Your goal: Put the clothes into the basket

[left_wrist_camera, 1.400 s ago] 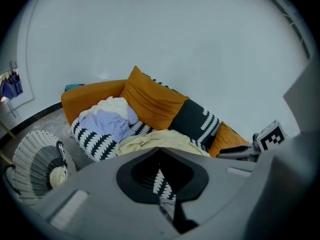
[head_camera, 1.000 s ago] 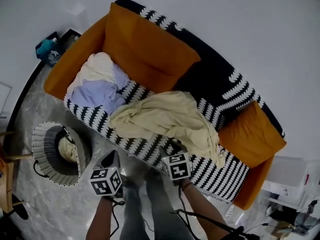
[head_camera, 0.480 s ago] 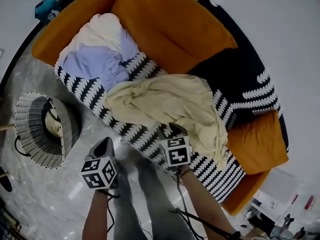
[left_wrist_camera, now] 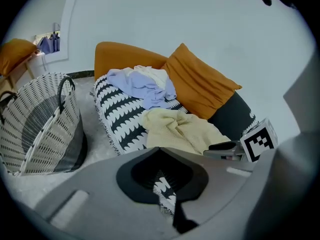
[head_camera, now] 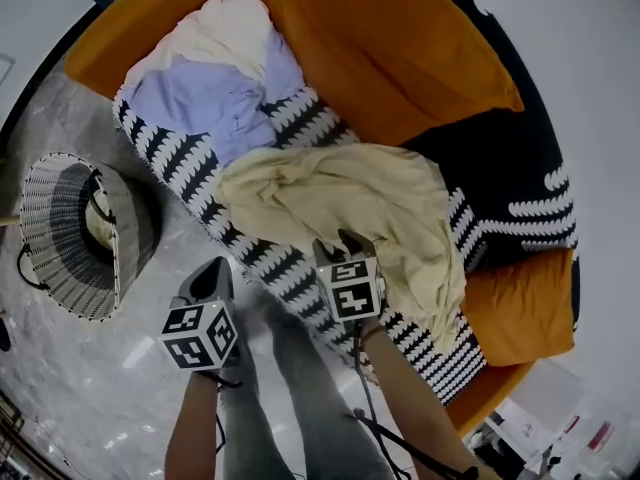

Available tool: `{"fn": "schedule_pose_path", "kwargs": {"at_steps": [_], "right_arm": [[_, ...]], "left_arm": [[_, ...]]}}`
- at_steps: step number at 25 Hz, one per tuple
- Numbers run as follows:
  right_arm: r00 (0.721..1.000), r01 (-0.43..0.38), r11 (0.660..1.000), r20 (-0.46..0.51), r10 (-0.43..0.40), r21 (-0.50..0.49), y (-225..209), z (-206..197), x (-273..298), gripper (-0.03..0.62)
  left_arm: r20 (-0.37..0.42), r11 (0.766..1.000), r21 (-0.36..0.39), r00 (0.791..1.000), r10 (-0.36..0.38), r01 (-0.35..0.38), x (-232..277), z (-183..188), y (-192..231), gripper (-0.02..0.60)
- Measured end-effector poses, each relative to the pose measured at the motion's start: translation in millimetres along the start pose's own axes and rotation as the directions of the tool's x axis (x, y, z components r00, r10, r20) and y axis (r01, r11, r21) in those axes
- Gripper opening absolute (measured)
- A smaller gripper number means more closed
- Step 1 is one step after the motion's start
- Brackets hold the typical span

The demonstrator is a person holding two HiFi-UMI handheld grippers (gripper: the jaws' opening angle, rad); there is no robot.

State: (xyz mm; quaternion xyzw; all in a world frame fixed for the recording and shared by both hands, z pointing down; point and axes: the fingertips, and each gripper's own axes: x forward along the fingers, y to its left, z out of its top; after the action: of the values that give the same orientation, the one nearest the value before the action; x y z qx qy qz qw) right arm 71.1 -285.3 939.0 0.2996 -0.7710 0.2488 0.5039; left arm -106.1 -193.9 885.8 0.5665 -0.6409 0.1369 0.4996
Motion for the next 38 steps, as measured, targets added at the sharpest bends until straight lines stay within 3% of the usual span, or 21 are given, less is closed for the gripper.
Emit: {"fn": "schedule_pose_path", "kwargs": {"at_steps": [14, 20, 22, 24, 27, 31, 38], "right_arm": [[0.996, -0.082, 0.99, -0.046, 0.077, -0.112, 9.4, -9.0, 38.2, 0.229], [0.987, -0.154, 0.983, -0.068, 0.148, -0.101, 11.2, -11.5, 40.2, 0.235], [0.979, -0.195, 0.974, -0.08, 0.186, -0.115, 14.8, -13.4, 40.0, 0.255], [0.972, -0.223, 0.962, -0.108, 0.207, -0.155, 23.5, -16.5, 40.5, 0.324], [0.982, -0.172, 0.957, -0.115, 0.149, -0.232, 26.8, -19.4, 44.1, 0.324], [0.994, -0.102, 0.967, -0.063, 0.09, -0.234, 22.6, -18.6, 47.1, 0.319], [0.996, -0.077, 0.974, -0.065, 0.065, -0.213, 14.9, -15.8, 46.6, 0.264]], "left_arm": [[-0.02, 0.998, -0.046, 0.999, 0.032, -0.033, 26.1, -19.0, 19.7, -0.006], [-0.048, 0.998, -0.043, 0.998, 0.038, -0.04, 27.7, -28.8, 22.0, -0.006], [-0.051, 0.998, -0.041, 0.998, 0.039, -0.042, 28.8, -30.6, 22.5, -0.006], [-0.052, 0.998, -0.042, 0.998, 0.041, -0.043, 29.8, -31.2, 21.8, -0.006], [-0.05, 0.998, -0.041, 0.998, 0.039, -0.041, 31.4, -31.8, 19.4, -0.006], [-0.046, 0.999, -0.035, 0.998, 0.032, -0.033, 32.6, -32.8, 14.4, -0.006], [-0.057, 0.998, -0.036, 0.998, 0.04, -0.042, 24.0, -37.6, 13.8, -0.006]]}}
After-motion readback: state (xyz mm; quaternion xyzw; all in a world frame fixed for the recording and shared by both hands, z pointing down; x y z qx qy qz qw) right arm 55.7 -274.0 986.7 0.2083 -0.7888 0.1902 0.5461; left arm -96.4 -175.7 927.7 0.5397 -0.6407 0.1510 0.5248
